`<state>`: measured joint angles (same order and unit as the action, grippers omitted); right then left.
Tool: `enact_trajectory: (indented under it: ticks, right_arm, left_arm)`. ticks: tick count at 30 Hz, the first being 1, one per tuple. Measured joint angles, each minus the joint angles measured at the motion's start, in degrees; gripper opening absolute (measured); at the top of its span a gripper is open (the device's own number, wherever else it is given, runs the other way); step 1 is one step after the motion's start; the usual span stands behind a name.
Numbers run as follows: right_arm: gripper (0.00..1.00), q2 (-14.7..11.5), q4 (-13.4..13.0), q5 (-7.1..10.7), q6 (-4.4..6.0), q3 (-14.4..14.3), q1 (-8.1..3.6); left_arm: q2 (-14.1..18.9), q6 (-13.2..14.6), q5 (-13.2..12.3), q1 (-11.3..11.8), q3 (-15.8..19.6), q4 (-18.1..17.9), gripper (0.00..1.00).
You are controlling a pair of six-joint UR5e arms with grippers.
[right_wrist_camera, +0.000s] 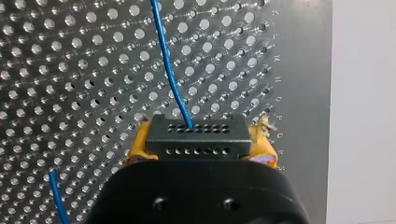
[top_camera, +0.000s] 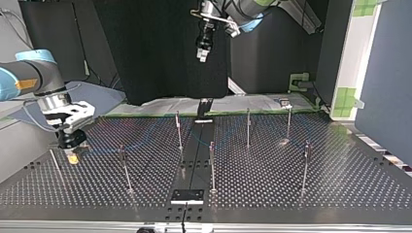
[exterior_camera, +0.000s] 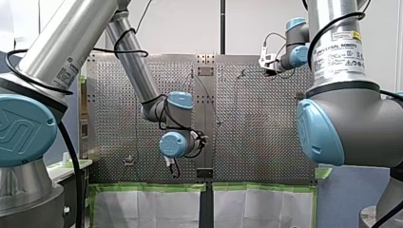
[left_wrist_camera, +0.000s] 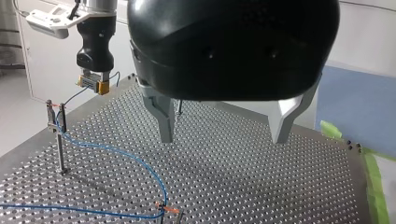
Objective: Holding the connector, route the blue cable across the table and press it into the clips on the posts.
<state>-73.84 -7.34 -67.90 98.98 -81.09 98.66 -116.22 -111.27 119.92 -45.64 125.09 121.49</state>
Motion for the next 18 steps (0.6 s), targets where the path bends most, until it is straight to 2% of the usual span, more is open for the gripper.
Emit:
enact_trajectory:
  ticks: [18]
  right_arm:
    - [0.0,0.03,0.2,0.02,0.0,0.01,-0.35]
  left_arm:
    - [0.0,0.0,0.0,0.0,8.08,-8.08,1.0]
